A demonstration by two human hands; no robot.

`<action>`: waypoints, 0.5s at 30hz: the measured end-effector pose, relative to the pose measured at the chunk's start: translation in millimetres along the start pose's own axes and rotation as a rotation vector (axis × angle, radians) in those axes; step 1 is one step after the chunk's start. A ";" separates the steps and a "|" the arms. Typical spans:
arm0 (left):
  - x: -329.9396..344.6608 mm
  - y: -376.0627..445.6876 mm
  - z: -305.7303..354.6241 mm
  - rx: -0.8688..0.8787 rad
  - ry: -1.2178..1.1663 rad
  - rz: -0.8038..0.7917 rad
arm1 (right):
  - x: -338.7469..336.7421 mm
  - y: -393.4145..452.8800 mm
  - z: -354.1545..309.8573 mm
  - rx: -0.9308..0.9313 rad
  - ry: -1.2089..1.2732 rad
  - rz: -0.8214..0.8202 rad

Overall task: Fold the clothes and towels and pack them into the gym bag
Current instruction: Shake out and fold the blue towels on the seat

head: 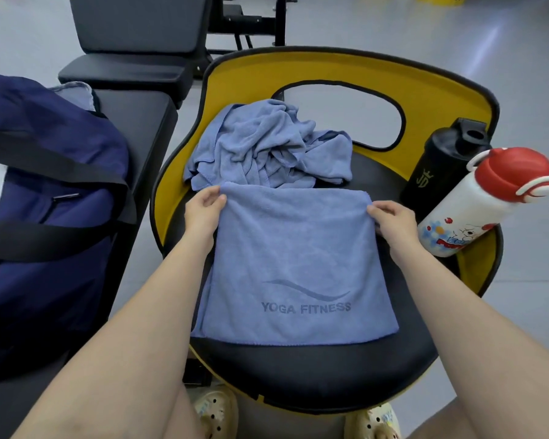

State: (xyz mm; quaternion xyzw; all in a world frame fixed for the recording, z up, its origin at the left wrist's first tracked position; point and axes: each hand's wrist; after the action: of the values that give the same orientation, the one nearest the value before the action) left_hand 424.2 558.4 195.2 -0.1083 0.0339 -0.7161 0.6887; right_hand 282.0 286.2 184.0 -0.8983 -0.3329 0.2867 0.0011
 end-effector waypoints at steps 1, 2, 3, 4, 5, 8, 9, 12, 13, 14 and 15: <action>1.9 0.4 2.2 0.012 -0.033 -0.012 | 0.3 -0.6 -4.1 -0.021 0.043 0.022; 4.1 1.1 3.3 0.021 -0.062 -0.019 | 1.0 -0.2 -7.1 -0.032 0.069 0.046; 6.6 1.1 4.1 0.024 -0.076 -0.025 | 1.9 0.7 -8.2 -0.034 0.071 0.063; 8.7 1.7 3.4 0.017 -0.072 -0.031 | 3.7 2.6 -6.7 -0.021 0.050 0.067; 10.7 1.1 2.2 0.006 -0.050 -0.042 | 5.2 3.7 -4.1 -0.002 0.010 0.055; 11.9 0.9 -5.2 0.034 0.087 -0.059 | 8.2 3.3 1.4 0.029 -0.133 -0.003; 10.5 0.4 -6.8 0.053 0.136 -0.038 | 7.9 2.8 1.2 0.014 -0.164 -0.009; 1.6 -1.8 -9.3 0.019 0.299 -0.022 | 4.3 -0.5 -2.1 -0.022 -0.262 -0.030; -2.0 -3.1 -9.4 -0.016 0.354 -0.041 | 2.4 -2.6 -1.7 -0.020 -0.300 -0.038; -6.2 -4.3 -9.6 -0.056 0.396 -0.061 | 0.5 -4.7 -0.6 -0.009 -0.327 -0.046; -9.6 -7.3 -8.6 -0.099 0.423 -0.079 | -1.7 -6.5 1.6 0.009 -0.346 -0.062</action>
State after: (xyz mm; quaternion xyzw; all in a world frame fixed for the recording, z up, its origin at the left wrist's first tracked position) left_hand 415.6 567.4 187.2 0.0095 0.2087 -0.7467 0.6315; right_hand 276.2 289.9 184.8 -0.8249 -0.3543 0.4383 -0.0435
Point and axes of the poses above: each hand's wrist, its own y-axis towards the middle knuckle, its own x-axis out of the palm, z = x × y, and after that the axes turned 12 degrees about -y, right-handed
